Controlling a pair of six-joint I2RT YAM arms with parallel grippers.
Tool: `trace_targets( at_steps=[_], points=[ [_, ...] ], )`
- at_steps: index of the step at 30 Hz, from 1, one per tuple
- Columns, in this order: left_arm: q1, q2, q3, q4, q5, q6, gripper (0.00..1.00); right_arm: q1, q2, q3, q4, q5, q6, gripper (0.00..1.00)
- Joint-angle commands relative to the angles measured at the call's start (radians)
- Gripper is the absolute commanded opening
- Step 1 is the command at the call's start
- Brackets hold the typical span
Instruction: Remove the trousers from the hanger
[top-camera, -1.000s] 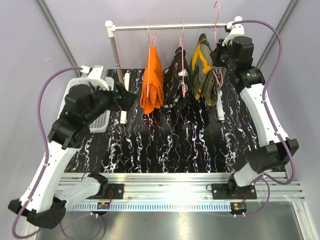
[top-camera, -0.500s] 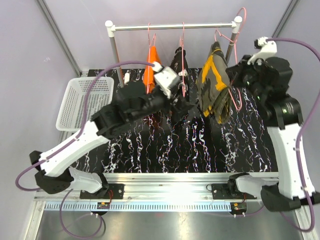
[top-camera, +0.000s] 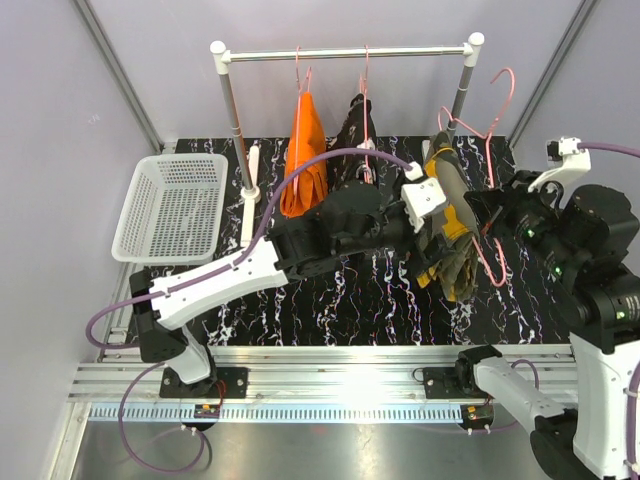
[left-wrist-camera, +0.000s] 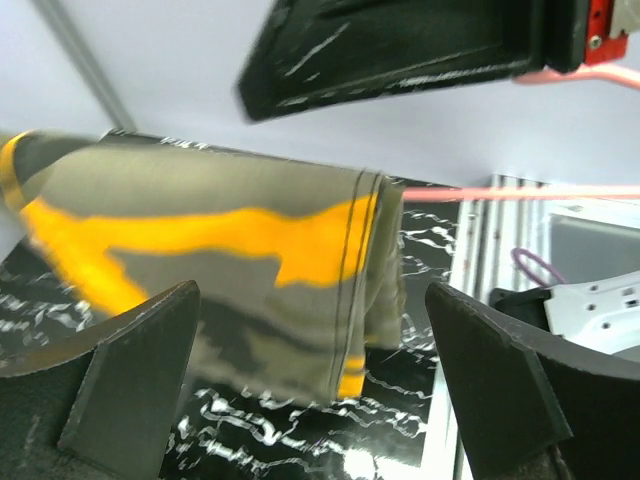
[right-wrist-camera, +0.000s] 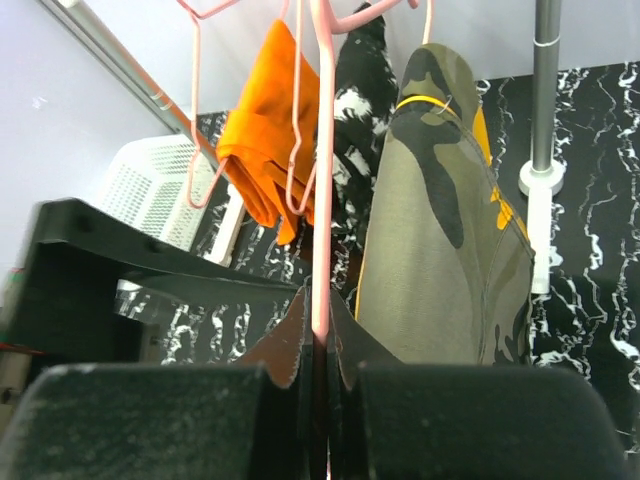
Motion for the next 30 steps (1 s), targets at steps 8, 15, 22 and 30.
trace_targets(
  at_steps=[8,15,22,30],
  points=[
    [-0.037,0.065,0.108,0.078,0.045,0.014,0.99,0.000,-0.062,0.041,0.247,-0.088,0.057,0.00],
    [-0.040,0.079,0.099,0.104,-0.015,0.028,0.81,0.000,-0.076,0.043,0.277,-0.148,0.090,0.00],
    [-0.040,0.095,0.104,0.118,-0.044,0.037,0.40,0.000,-0.085,0.041,0.290,-0.177,0.106,0.00],
    [-0.048,0.096,0.091,0.170,-0.130,0.012,0.59,0.000,-0.094,0.026,0.330,-0.226,0.150,0.00]
  ],
)
